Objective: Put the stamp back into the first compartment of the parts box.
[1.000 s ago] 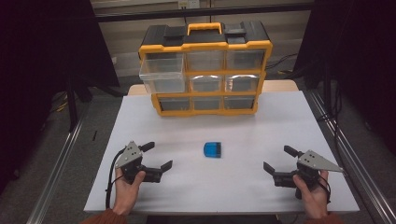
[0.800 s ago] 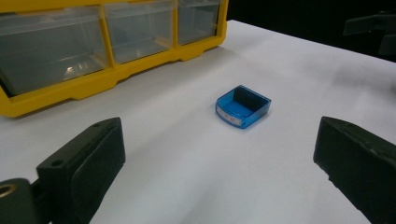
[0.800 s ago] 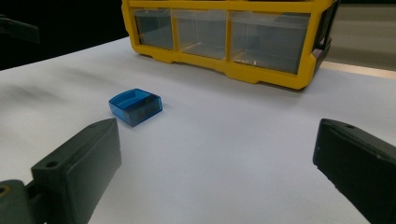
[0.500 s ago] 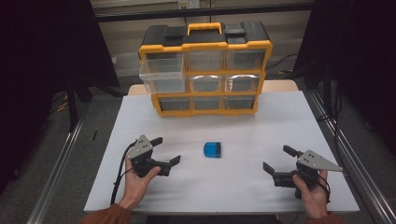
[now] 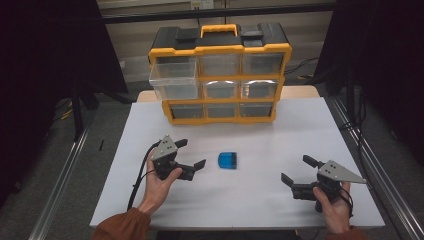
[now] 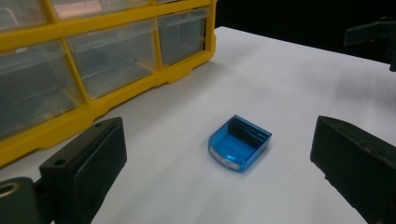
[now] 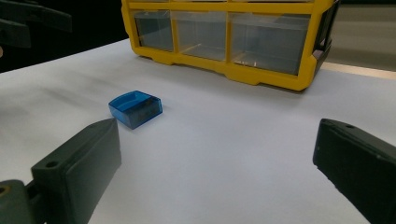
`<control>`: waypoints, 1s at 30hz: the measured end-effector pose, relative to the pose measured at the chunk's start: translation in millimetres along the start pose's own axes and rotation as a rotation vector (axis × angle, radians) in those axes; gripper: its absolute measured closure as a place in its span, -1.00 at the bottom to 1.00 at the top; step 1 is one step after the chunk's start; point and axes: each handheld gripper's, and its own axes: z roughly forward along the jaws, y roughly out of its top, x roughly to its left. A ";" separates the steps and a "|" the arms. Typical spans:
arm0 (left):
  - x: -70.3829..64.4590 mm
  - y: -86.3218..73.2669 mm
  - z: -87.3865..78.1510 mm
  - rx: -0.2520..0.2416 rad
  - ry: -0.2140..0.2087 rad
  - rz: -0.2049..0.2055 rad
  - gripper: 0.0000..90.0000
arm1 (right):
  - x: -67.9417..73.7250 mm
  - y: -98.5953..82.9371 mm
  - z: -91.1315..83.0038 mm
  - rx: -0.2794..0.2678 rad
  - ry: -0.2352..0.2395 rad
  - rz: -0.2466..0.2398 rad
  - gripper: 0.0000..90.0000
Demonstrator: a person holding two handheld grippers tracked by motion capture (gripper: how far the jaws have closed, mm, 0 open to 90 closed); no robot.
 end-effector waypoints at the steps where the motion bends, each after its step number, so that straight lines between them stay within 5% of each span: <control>1: -0.7 1.2 3.2 -0.006 -0.008 -0.012 -0.92 | 0.1 0.1 0.2 0.000 0.001 0.001 -0.98; 7: 0.1 7.4 20.3 0.020 -0.056 -0.010 -0.93 | 0.0 0.1 0.6 0.003 0.007 0.001 -0.98; 8: -1.0 9.3 21.3 0.037 -0.019 -0.010 -0.93 | 0.0 0.1 0.3 0.003 0.006 0.002 -0.98; 11: 3.8 14.7 26.5 0.035 -0.065 -0.020 -0.93 | -0.9 0.1 0.8 0.003 0.001 0.006 -0.99; 15: 8.5 22.5 32.4 0.053 -0.070 -0.005 -0.93 | -0.6 0.1 1.0 0.003 0.003 0.004 -0.99; 17: 10.0 25.3 35.8 0.069 -0.035 0.015 -0.94 | -0.5 0.1 0.8 0.003 0.003 0.006 -0.99; 27: 18.0 33.3 59.6 0.154 -0.113 0.000 -0.92 | -1.5 -0.1 1.0 0.007 0.002 0.011 -0.99; 30: 18.6 33.4 70.4 0.193 -0.144 0.028 -0.93 | -1.2 -0.2 1.2 0.007 -0.001 0.012 -0.99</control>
